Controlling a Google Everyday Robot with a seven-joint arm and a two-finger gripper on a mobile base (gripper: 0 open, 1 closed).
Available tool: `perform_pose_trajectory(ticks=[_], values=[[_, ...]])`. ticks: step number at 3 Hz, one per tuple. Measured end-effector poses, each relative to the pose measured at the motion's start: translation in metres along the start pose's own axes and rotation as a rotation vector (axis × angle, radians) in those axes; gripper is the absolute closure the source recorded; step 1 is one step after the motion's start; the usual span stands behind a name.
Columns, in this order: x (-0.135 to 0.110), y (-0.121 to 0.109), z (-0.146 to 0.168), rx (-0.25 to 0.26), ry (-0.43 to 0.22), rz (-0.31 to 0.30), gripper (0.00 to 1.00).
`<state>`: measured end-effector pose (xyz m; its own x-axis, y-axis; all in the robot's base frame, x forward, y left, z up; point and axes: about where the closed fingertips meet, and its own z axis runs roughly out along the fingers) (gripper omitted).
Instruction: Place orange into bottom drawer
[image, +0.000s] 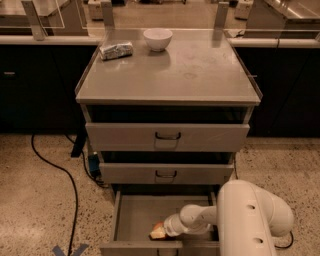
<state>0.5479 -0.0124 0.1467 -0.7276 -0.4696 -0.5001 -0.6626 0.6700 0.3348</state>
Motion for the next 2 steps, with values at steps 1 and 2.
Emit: perform_pose_trajectory(ticks=[1,2], values=[[-0.005,-0.005,0.001,0.013,-0.011,0.007,1.0],[-0.024,-0.024,0.006,0.043,-0.034,0.021,1.0]])
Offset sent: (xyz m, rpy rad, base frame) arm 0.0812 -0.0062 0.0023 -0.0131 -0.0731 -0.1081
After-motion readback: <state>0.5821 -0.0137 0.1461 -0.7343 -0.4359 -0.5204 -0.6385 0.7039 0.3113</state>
